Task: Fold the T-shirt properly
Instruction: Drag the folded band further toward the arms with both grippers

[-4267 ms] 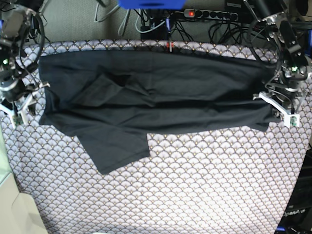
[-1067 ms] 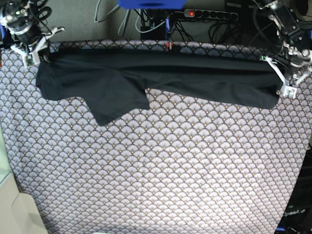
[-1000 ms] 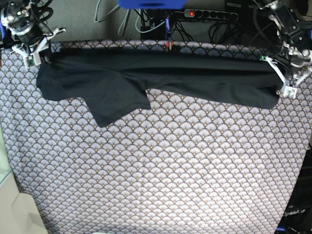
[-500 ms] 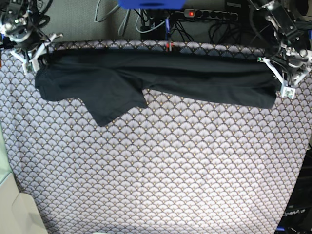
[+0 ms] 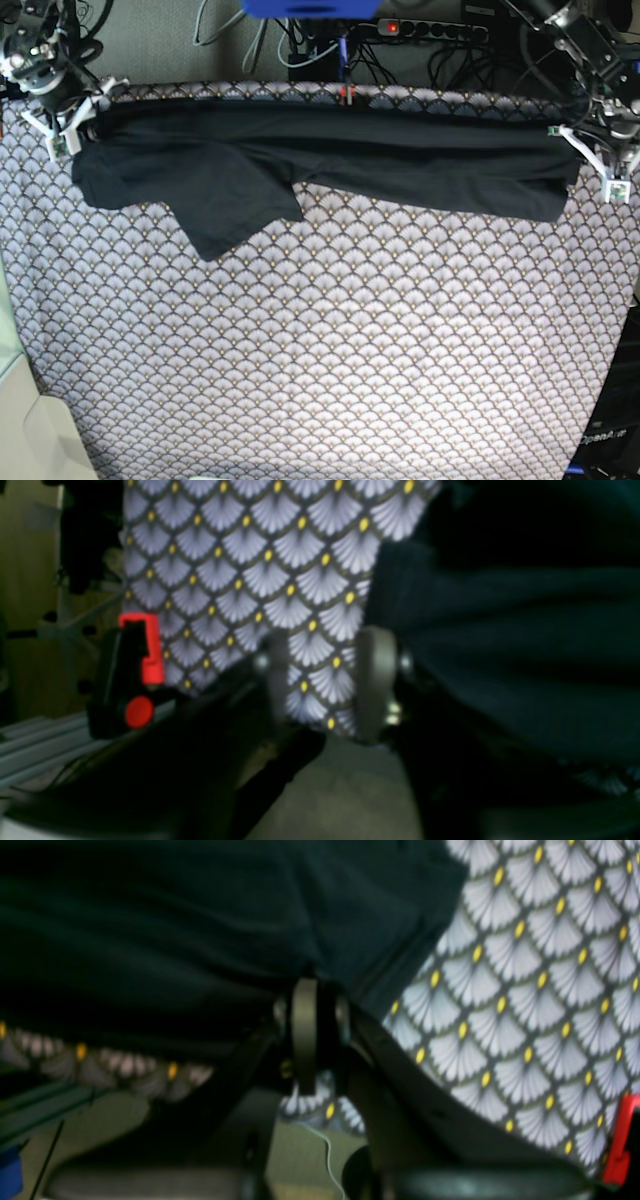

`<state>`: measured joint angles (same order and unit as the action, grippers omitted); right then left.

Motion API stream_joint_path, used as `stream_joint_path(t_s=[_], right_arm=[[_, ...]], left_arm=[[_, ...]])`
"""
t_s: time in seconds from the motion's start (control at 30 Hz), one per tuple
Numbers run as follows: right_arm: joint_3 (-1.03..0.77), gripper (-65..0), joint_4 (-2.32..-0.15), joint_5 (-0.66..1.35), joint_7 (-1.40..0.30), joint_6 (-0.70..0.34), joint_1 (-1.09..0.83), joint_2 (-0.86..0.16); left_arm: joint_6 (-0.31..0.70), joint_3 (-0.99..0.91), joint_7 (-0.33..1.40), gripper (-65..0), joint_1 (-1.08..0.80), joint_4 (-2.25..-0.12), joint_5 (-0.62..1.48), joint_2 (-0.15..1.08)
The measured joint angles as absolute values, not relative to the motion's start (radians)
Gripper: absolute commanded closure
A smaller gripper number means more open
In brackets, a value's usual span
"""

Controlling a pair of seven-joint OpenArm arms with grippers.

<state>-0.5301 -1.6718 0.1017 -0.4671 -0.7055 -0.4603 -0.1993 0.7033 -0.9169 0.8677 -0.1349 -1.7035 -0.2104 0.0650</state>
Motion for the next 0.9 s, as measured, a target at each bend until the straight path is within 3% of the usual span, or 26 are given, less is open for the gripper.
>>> stream_joint_path(t_s=[0.1, 0.5, 0.9], right_arm=[[-0.530, -6.1, -1.668, 0.101, -0.467, -0.706, -0.464, -0.199], [-0.530, -5.9, -1.656, 0.033, -0.449, -0.706, -0.456, -0.197], [-0.613, -4.1, -1.618, -0.277, -0.380, -0.703, -0.329, -0.033]], left_arm=[[0.703, -0.916, 0.871, 0.0, -0.105, -1.694, -0.218, 0.063], [0.703, -0.915, 0.867, 0.0, -0.088, -1.587, -0.221, 0.061], [0.703, -0.915, 0.865, 0.0, -0.086, -1.566, -0.217, 0.063]])
